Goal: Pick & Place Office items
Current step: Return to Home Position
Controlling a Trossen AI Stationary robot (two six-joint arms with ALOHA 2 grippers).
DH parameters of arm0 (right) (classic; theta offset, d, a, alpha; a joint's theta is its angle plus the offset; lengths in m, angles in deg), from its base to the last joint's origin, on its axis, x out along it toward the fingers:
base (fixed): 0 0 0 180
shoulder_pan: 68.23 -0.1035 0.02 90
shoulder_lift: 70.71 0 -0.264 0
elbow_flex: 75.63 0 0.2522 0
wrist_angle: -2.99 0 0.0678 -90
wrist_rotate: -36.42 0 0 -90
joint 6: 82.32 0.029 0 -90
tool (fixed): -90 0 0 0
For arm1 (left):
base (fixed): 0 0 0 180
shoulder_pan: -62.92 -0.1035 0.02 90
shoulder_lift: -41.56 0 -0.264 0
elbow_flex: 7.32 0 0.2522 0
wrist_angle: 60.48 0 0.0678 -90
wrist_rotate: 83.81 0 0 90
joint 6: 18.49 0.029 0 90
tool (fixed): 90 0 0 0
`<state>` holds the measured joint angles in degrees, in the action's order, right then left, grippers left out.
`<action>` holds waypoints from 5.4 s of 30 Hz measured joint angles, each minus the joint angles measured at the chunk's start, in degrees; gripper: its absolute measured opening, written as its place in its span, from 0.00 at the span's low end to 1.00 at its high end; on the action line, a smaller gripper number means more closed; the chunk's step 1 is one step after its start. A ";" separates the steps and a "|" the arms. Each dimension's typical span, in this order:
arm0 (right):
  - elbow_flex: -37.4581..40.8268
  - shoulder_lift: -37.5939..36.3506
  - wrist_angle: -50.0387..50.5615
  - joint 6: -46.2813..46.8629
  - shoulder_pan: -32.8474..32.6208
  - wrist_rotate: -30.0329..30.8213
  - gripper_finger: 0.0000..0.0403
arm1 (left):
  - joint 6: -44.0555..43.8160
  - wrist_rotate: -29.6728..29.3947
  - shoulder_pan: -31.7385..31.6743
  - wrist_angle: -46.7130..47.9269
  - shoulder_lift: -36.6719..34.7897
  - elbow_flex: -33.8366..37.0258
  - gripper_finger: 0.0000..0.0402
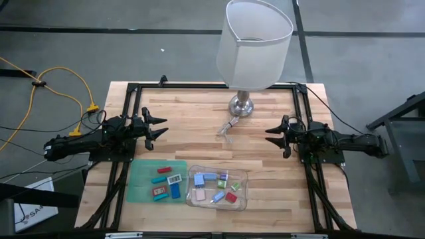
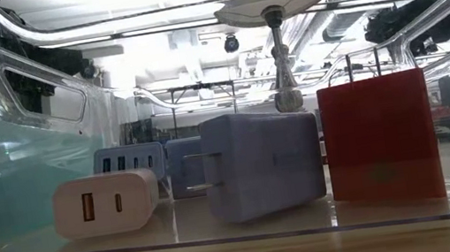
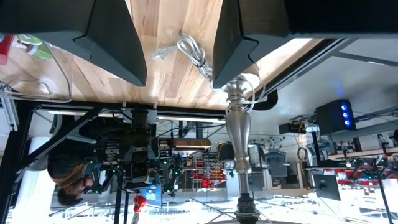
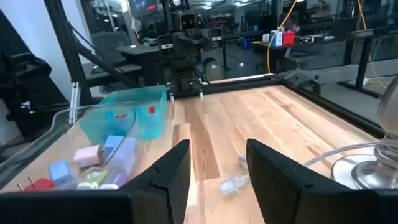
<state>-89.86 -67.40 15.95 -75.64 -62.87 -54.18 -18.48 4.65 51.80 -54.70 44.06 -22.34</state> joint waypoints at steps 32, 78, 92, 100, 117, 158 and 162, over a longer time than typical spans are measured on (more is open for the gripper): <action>0.11 0.00 0.09 1.02 0.02 0.17 0.36 | 0.02 0.00 0.00 -0.01 0.00 0.00 0.44; 0.15 0.02 0.13 1.00 0.04 0.19 0.36 | -0.90 -0.20 0.00 7.75 0.02 -0.01 0.44; 0.15 0.02 0.11 1.00 0.02 0.19 0.36 | -1.43 -0.24 -0.01 5.21 0.01 -0.02 0.44; 0.15 0.02 0.12 1.01 0.03 0.19 0.36 | -1.56 -0.24 0.01 3.14 0.00 -0.02 0.44; 0.14 0.02 0.12 1.00 0.03 0.19 0.36 | -1.53 -0.22 0.01 3.03 0.01 -0.02 0.44; 0.14 0.02 0.12 1.01 0.04 0.19 0.36 | -1.49 -0.20 0.01 3.01 0.00 -0.02 0.44; 0.13 0.02 0.11 1.00 0.04 0.19 0.36 | -1.49 -0.20 -0.01 2.99 0.00 -0.02 0.44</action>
<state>-89.73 -67.37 16.06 -74.64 -62.82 -53.99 -19.97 4.45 51.78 -51.71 44.06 -22.36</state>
